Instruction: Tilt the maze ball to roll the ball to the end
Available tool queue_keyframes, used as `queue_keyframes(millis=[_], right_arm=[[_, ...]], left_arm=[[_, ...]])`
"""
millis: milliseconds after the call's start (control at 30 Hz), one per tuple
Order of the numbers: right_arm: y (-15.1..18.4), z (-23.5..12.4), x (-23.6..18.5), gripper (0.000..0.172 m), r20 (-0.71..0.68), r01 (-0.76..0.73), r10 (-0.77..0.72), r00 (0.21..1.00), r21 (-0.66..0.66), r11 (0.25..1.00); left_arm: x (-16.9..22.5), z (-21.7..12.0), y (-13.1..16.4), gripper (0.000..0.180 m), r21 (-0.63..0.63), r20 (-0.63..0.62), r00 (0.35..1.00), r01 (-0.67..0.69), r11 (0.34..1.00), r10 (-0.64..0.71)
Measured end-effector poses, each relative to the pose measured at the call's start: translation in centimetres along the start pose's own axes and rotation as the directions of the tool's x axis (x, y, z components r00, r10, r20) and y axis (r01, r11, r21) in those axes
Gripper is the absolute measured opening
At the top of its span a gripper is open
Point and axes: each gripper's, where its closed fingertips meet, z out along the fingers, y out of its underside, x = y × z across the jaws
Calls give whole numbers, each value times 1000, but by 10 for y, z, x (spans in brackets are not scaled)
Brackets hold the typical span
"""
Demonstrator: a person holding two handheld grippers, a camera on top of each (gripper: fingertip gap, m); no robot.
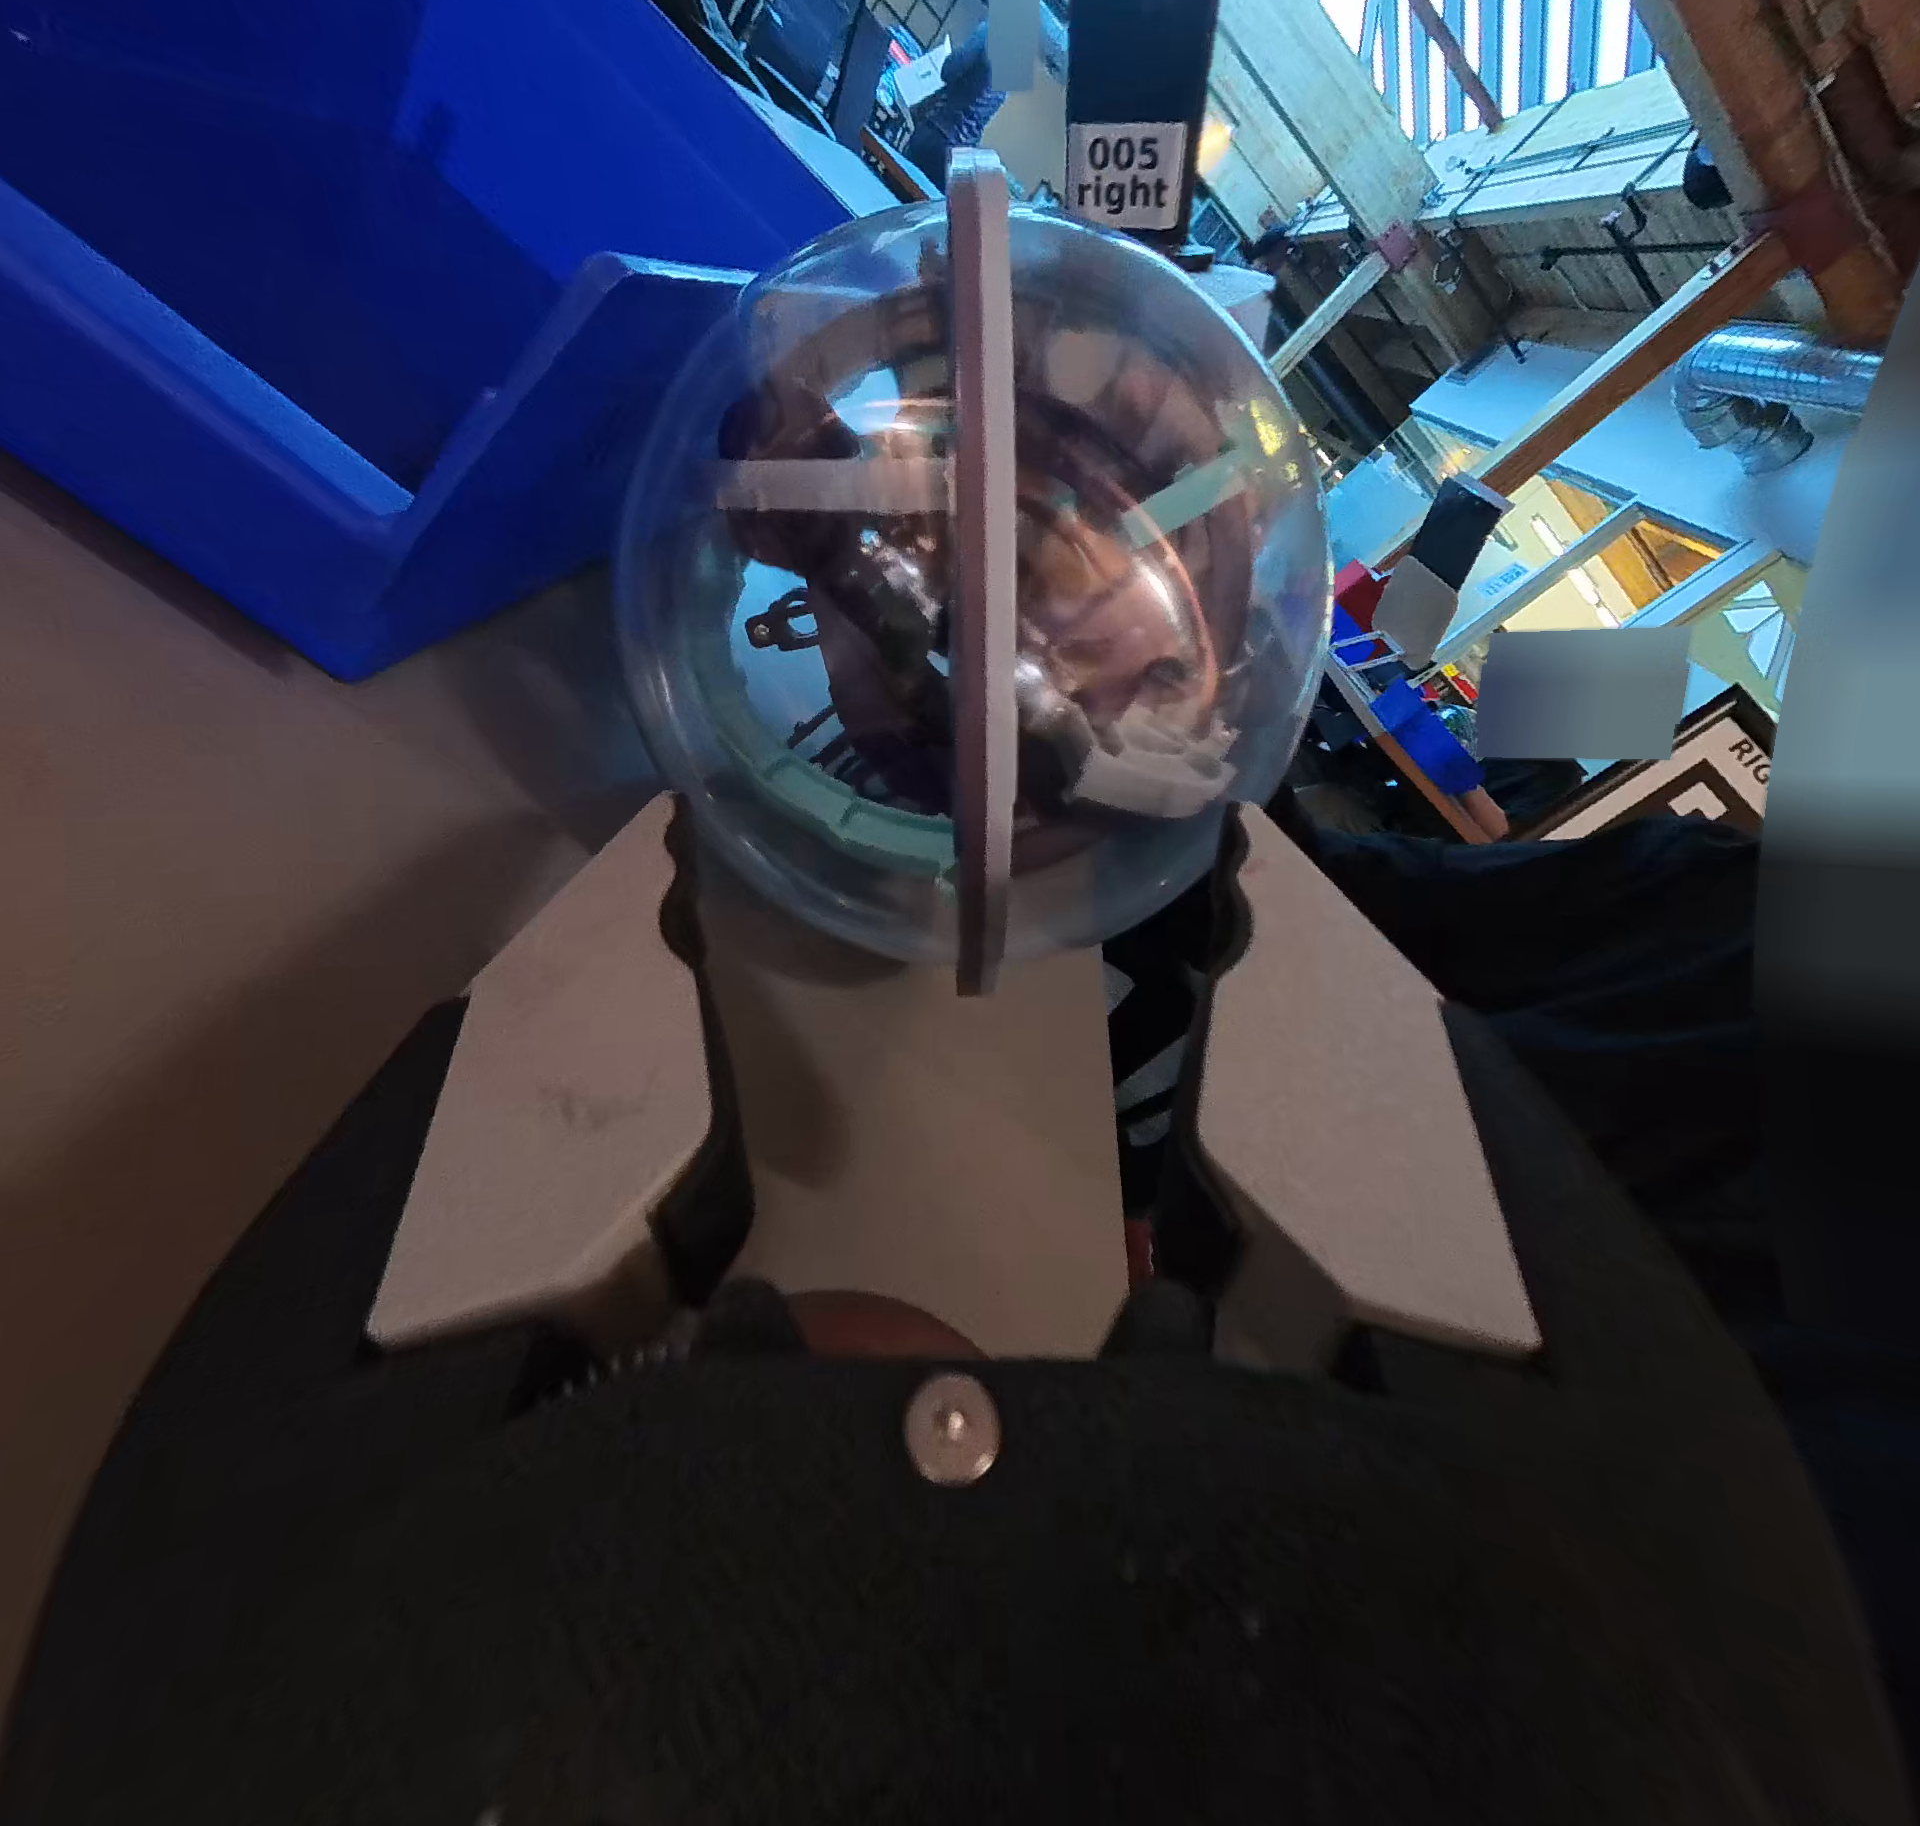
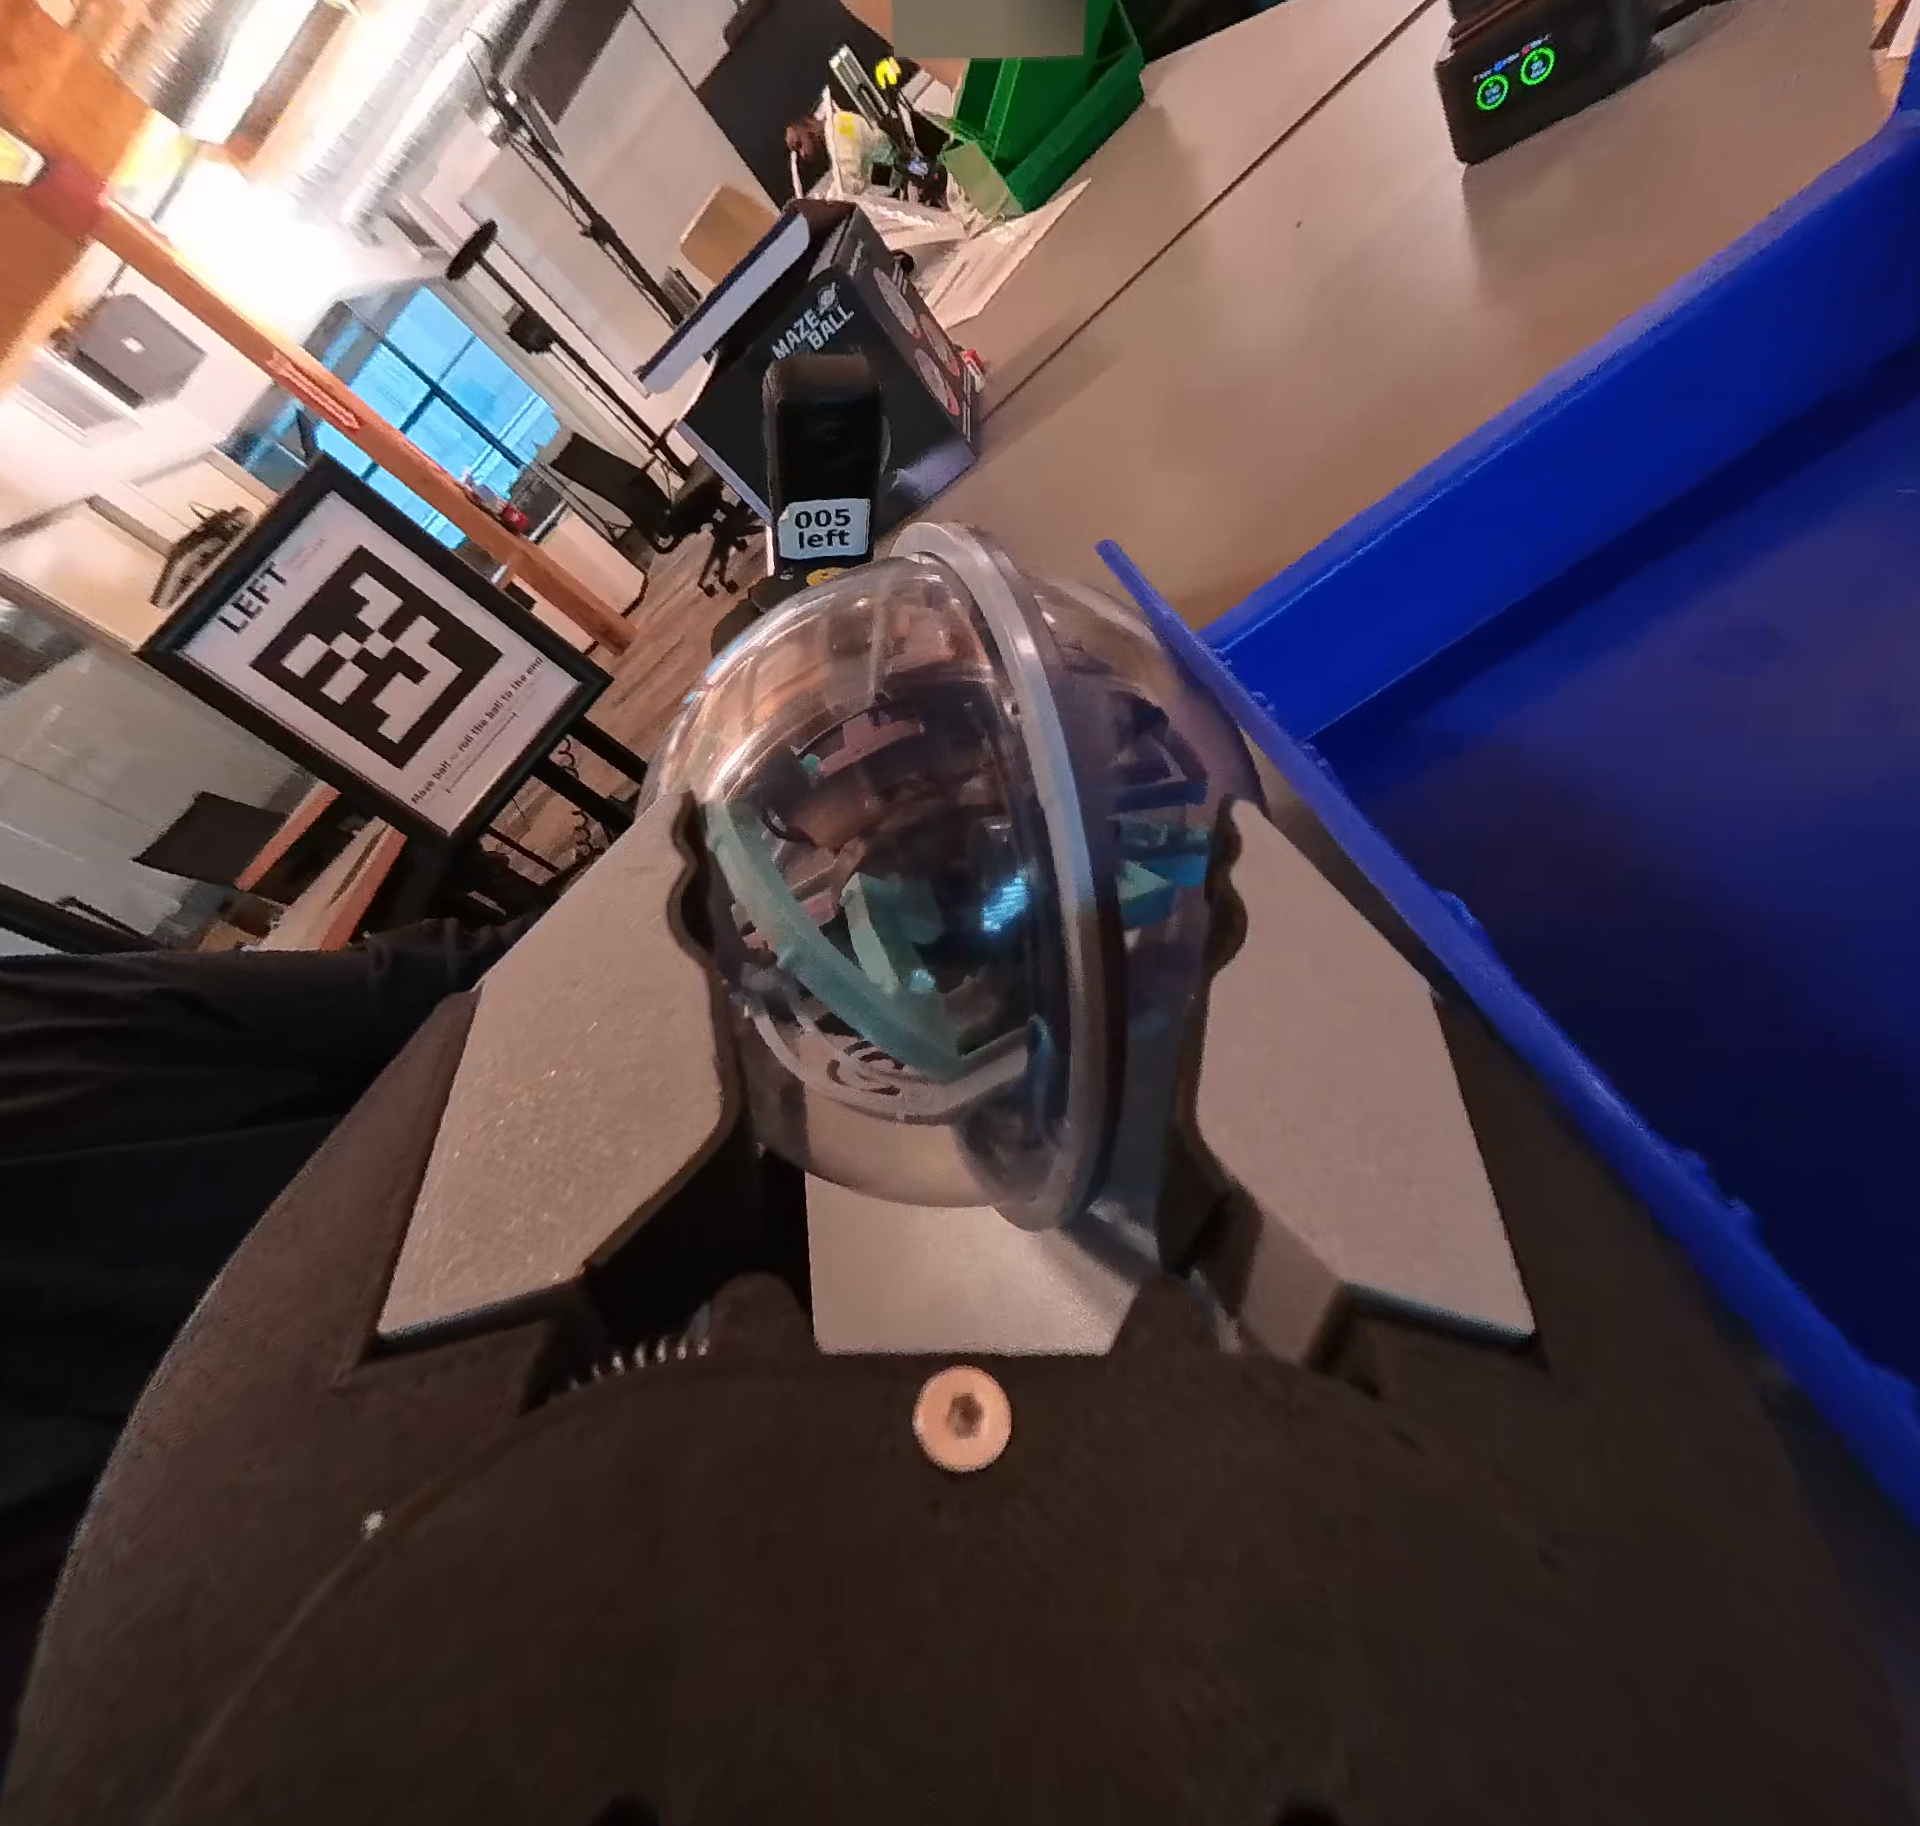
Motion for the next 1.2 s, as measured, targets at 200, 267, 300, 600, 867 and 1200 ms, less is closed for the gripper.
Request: queue_keyframes(millis=[200,267,300,600,867,1200], right_arm=[[-1,-7,1,82,10,8,-8,1000,-1,1000],[-4,-10,0,75,13,14,-15,1000,16,1000],[-5,-12,1,75,13,14,-15,1000,22,1000],[-10,-19,2,52,53,-15,11,999,70,997],[-13,-17,-5,17,100,-1,-9,995,96,995],[-19,-28,-5,23,38,67,-72,997,108,992]], left_arm=[[2,-3,-5,86,36,-3,1000,-19,999,19],[2,-5,-7,77,54,-3,1000,-30,998,30],[3,-7,-9,70,64,-5,1000,-30,997,30],[-4,-13,-17,27,119,41,999,-36,992,32],[-1,-9,-17,6,107,75,991,-116,988,108],[-6,-12,-23,6,142,100,991,-106,984,92]])
